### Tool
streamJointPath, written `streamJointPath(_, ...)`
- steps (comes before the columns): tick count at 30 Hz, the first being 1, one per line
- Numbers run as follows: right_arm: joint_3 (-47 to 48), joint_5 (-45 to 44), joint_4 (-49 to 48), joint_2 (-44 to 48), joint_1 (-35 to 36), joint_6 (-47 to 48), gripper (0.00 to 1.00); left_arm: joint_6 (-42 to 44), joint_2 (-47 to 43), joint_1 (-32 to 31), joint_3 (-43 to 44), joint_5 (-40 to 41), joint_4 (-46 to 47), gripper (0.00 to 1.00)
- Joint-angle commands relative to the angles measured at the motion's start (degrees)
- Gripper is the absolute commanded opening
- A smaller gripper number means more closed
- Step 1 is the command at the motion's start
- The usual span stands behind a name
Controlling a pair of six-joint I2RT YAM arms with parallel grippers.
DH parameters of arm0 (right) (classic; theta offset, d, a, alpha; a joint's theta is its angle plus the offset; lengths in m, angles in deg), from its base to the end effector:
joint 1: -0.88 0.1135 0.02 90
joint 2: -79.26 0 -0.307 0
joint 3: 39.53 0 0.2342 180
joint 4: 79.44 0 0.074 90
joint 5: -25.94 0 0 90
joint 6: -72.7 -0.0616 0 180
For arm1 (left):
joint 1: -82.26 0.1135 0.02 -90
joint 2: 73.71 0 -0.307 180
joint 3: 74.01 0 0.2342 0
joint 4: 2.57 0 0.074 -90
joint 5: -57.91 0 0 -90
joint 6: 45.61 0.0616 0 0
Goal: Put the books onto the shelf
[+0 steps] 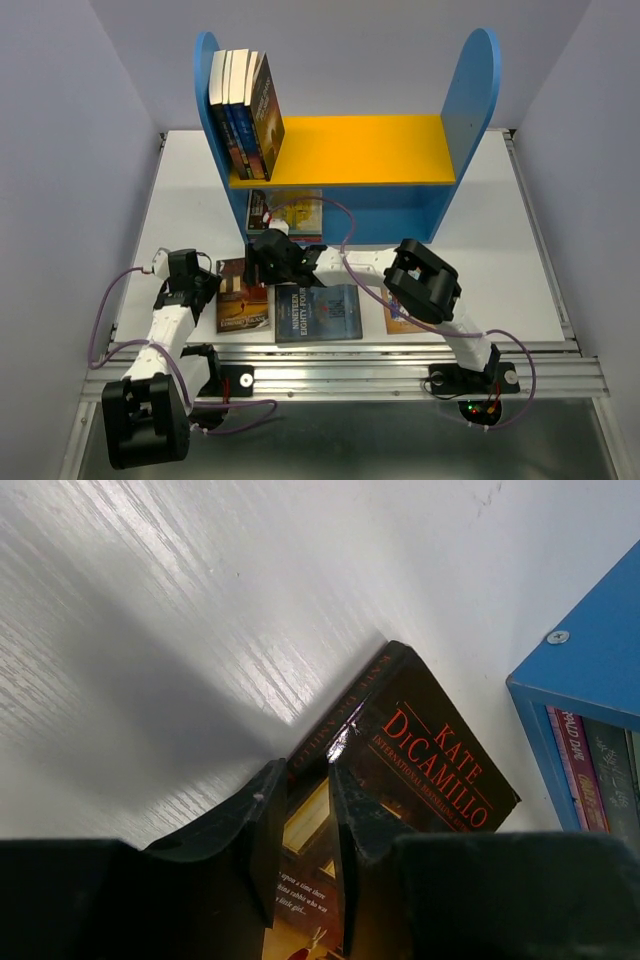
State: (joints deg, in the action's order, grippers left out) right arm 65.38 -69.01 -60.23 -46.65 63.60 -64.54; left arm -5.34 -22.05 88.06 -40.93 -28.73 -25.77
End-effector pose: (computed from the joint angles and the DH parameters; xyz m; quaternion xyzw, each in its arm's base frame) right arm 0.2440 0.4616 0.1908 -0.1040 0.9004 0.3219 0.2734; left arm 0.1514 0.0190 0.1894 -0.4356 0.8017 -0.1279 0.3887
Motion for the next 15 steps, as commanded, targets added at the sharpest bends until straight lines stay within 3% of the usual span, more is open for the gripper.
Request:
streamJointPath(1, 4.2, 2.3, -3.3, 1.2, 1.4, -0.2, 0.73, 0.1, -0.4, -0.3, -0.2, -3.1, 1.9, 0.33)
streamJointPath(12, 10.0, 1.8, -2.9, 2.8, 1.4, 1.7, 0.72, -0.3, -1.4, -0.3, -0.6, -4.8, 1.9, 0.32)
streamJointPath(15, 9.4, 3.8, -3.2, 1.9, 1.4, 1.2, 0.64, -0.3, -1.5, -0.3, -0.6, -4.8, 1.9, 0.32)
